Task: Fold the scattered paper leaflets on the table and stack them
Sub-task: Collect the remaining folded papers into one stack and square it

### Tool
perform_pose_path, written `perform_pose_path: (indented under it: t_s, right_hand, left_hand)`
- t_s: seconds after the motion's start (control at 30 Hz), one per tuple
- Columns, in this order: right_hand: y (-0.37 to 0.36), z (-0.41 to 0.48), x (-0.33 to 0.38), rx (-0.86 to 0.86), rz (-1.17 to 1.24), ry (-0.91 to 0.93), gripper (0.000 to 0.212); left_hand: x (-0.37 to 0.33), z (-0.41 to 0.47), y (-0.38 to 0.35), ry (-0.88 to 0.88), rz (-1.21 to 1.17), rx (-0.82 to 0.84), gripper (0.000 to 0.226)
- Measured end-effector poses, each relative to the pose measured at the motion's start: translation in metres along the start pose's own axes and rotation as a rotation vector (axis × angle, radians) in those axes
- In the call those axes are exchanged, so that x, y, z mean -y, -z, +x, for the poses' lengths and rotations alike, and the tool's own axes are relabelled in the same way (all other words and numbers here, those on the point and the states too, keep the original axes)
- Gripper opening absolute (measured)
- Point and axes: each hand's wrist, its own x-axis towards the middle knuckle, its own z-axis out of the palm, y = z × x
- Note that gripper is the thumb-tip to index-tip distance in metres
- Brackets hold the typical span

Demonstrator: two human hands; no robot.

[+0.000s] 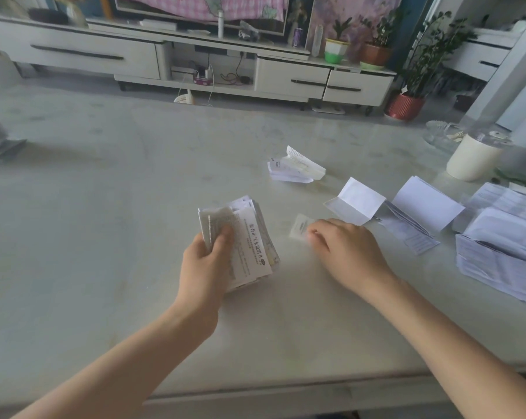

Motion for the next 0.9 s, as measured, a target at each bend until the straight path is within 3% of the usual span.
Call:
perform_pose_path:
  t_s: [0.07, 0.2, 0.3, 0.37, 0.43, 0.5, 0.57, 0.6, 0.73, 0.9]
  right_hand:
    - [0.005, 0.004, -0.004, -0.005, 0.27, -0.091, 0.016]
    - [0.019, 0.012, -0.013, 0.344, 0.386, -0.3, 0.058]
    - [0.02, 0.011, -0.013, 0.455, 0.459, -0.341, 0.05]
    - [0.021, 0.01, -0.012, 0.387, 0.474, -0.309, 0.022]
    - [0.028, 0.01, -0.008, 0.212, 0.491, -0.27, 0.023]
    - [0.04, 0.005, 0.007, 0.011, 0.802, -0.288, 0.03]
    - [0.049, -0.004, 0.038, -0.031, 1.225, -0.279, 0.024]
    - [0.048, -0.01, 0.056, -0.015, 1.315, -0.264, 0.016]
    - [0.022, -0.025, 0.099, -0.171, 0.899, -0.161, 0.007]
    - [0.001, -0.027, 0.109, -0.39, 0.654, -0.069, 0.023]
  left_hand:
    - [0.0, 0.002, -0.001, -0.003, 0.004, -0.001, 0.019]
    - [0.002, 0.0, -0.003, -0.011, 0.009, 0.003, 0.017]
    - [0.002, -0.001, -0.003, -0.012, 0.009, 0.012, 0.018]
    - [0.001, -0.002, -0.002, -0.003, 0.007, 0.027, 0.017]
    - [0.001, -0.002, -0.001, 0.0, 0.0, 0.033, 0.017]
    - [0.001, -0.001, -0.003, 0.006, -0.006, 0.039, 0.018]
    - [0.001, -0.003, -0.004, 0.007, -0.023, 0.054, 0.017]
    - [0.0, -0.005, -0.004, -0.001, -0.02, 0.077, 0.014]
    - [-0.006, -0.013, -0.003, -0.023, -0.051, 0.17, 0.018]
    - [-0.011, -0.017, -0.003, 0.018, -0.113, 0.197, 0.04]
